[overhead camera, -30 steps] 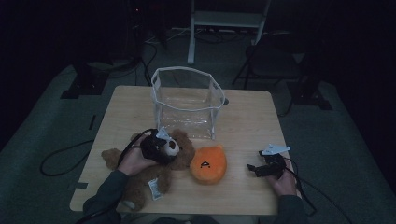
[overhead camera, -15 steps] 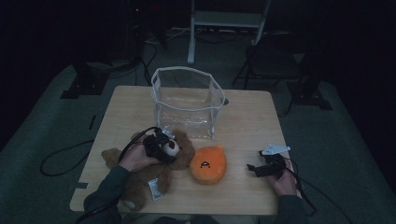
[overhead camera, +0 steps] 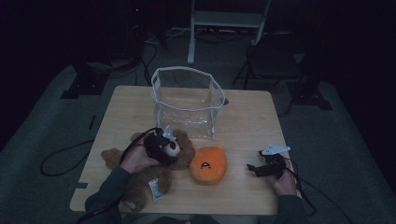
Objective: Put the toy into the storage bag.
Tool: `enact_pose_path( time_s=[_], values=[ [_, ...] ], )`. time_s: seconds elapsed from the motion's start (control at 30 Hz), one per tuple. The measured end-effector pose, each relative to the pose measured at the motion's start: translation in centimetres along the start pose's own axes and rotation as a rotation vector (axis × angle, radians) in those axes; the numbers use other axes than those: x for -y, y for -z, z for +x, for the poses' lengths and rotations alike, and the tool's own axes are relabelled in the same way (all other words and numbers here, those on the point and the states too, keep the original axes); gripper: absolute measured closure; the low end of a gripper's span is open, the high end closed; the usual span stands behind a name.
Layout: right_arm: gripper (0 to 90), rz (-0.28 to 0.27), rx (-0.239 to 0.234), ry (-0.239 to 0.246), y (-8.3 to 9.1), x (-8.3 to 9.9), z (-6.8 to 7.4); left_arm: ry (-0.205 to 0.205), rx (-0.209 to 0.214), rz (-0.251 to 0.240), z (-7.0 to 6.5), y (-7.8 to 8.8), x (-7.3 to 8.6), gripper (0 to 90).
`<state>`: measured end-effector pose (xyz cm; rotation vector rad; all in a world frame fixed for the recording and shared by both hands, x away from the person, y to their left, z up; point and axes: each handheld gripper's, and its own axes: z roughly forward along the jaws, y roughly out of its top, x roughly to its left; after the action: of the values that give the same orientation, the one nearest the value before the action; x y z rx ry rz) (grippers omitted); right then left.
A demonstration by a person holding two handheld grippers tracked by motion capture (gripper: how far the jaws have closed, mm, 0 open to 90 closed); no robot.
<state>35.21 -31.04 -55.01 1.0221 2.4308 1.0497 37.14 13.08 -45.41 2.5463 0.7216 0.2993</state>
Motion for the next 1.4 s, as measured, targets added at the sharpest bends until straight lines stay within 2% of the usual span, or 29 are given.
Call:
enact_pose_path(
  time_s=[0.17, 0.27, 0.37, 0.43, 0.53, 0.57, 0.6, 0.73, 0.8, 1.03, 1.13, 1.23, 1.4],
  values=[
    [12.5, 0.0, 0.0, 0.0, 0.0, 0.0, 0.0, -0.023, -0.03, 0.021, -0.3, -0.6, -0.6, 11.5],
    [12.5, 0.0, 0.0, 0.0, 0.0, 0.0, 0.0, -0.005, -0.029, 0.017, -0.2, -0.8, -0.7, 11.7],
    [12.4, 0.0, 0.0, 0.0, 0.0, 0.0, 0.0, -0.006, -0.026, 0.036, -0.1, -1.3, -0.7, 12.8],
    [12.4, 0.0, 0.0, 0.0, 0.0, 0.0, 0.0, 0.002, -0.016, 0.031, 0.1, -1.5, -0.6, 14.0],
    [12.5, 0.0, 0.001, 0.0, 0.0, 0.0, 0.0, 0.008, -0.014, 0.021, 0.2, -1.4, -0.4, 20.4],
    [12.4, 0.0, 0.0, 0.001, 0.0, 0.0, 0.0, 0.014, -0.011, 0.006, 0.2, -1.4, -0.2, 20.4],
    [12.5, 0.0, 0.001, 0.0, 0.0, 0.0, 0.0, 0.014, -0.011, -0.005, 0.2, -1.3, -0.1, 28.0],
    [12.5, 0.0, 0.0, 0.0, 0.0, 0.0, 0.0, 0.006, -0.011, -0.037, 0.1, -1.1, 0.4, 37.4],
    [12.5, 0.0, 0.0, 0.001, 0.0, 0.0, 0.0, 0.011, -0.008, -0.069, 0.3, -0.6, 0.7, 39.2],
    [12.4, 0.0, 0.0, 0.0, 0.0, 0.0, 0.0, 0.005, -0.031, -0.122, -0.1, 0.6, 1.4, 41.3],
    [12.5, 0.0, 0.0, 0.001, 0.0, 0.0, 0.0, 0.02, -0.026, -0.151, 0.1, 1.2, 1.8, 41.2],
    [12.5, 0.0, 0.0, 0.0, 0.0, 0.0, 0.0, 0.053, -0.023, -0.195, 0.4, 2.1, 2.3, 41.2],
    [12.5, 0.0, 0.0, 0.0, 0.0, 0.0, 0.0, 0.105, -0.012, -0.31, 1.1, 3.8, 3.4, 41.3]
  ],
)
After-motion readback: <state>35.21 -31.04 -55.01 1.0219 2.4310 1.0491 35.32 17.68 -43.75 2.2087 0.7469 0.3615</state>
